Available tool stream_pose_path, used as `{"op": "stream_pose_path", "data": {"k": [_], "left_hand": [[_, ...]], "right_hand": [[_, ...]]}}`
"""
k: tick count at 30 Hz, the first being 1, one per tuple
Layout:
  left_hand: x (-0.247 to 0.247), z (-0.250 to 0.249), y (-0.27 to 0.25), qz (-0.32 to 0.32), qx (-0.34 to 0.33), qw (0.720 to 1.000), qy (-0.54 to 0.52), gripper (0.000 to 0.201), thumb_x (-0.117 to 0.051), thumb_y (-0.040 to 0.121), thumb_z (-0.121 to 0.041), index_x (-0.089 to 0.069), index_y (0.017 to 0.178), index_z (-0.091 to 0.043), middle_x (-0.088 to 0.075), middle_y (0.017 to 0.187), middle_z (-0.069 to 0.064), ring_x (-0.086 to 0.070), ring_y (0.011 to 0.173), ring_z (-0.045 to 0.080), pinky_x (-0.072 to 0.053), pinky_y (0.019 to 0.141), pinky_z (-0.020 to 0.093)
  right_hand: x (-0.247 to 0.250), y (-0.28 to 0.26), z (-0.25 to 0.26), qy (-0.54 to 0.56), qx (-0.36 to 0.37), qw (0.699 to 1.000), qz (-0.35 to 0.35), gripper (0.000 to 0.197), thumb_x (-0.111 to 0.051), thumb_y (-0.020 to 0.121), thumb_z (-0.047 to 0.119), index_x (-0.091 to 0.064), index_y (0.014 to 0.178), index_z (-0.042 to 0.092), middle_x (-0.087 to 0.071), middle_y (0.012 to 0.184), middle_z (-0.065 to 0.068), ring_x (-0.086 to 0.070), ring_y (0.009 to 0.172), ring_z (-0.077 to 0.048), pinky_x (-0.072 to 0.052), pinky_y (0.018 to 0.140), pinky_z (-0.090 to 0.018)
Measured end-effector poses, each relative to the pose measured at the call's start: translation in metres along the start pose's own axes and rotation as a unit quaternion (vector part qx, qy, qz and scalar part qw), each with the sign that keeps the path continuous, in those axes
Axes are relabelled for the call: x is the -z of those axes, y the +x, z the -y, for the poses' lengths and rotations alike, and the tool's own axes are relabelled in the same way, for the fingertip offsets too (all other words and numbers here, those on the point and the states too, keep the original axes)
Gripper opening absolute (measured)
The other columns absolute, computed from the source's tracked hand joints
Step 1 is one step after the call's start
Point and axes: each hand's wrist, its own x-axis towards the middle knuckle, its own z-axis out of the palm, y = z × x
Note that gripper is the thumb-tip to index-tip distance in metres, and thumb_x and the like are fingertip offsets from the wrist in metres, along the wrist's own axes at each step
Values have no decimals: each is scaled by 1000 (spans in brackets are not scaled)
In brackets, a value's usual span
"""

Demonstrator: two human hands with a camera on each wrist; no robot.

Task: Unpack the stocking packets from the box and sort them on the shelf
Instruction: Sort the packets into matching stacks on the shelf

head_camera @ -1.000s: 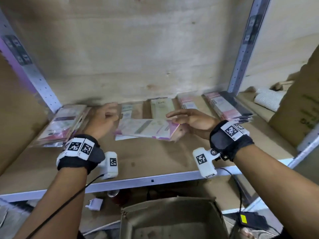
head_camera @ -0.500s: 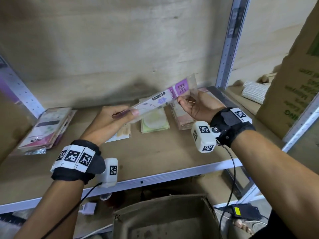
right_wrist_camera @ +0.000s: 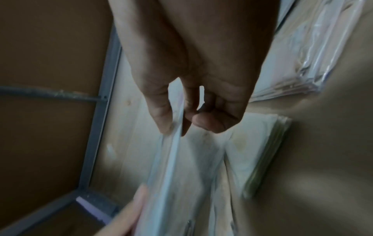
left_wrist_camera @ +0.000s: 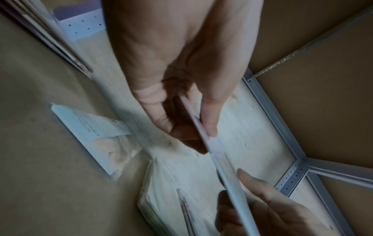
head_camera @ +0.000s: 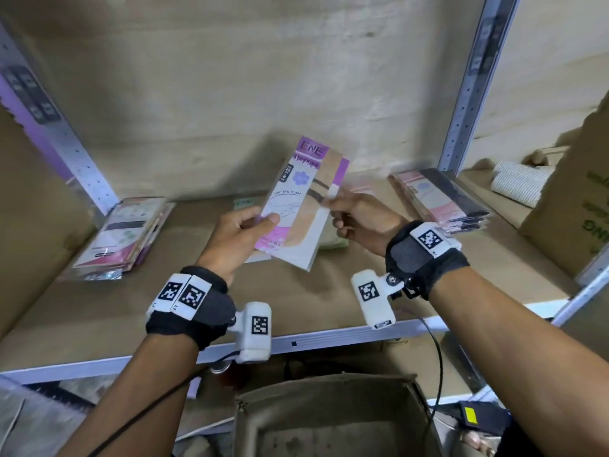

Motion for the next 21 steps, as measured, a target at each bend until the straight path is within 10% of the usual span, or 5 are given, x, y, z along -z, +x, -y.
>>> {"op": "stream_pose_path", "data": {"k": [10, 14, 21], "left_hand": [[2, 9, -4, 67, 177, 981, 30, 20, -72, 87, -7, -73, 107, -8, -77, 104, 6, -75, 85, 15, -59, 72, 24], [8, 5, -6, 87, 207, 974, 3, 15, -70, 86, 3, -72, 95, -9, -77, 88, 1, -74, 71, 9, -57, 61, 18], [25, 9, 4, -5, 196, 980, 34, 24, -78, 78, 5, -72, 101, 0, -76, 94, 9, -75, 70, 14, -59, 59, 21]], "right_hand": [[-12, 4, -16, -84, -6, 996, 10, 22, -67, 86, -3, -64, 107, 5, -71, 112, -14, -73, 86, -20, -57, 62, -25], [-13, 11, -21, -173, -21, 983, -57, 46, -81, 77, 8, -59, 117, 1, -70, 114, -17, -66, 107, -34, -52, 98, -47], [-40, 27, -8, -220, -46, 974, -41, 52, -73, 78, -3, -52, 125, 3, -69, 91, -12, -67, 75, -24, -60, 75, -38]]}}
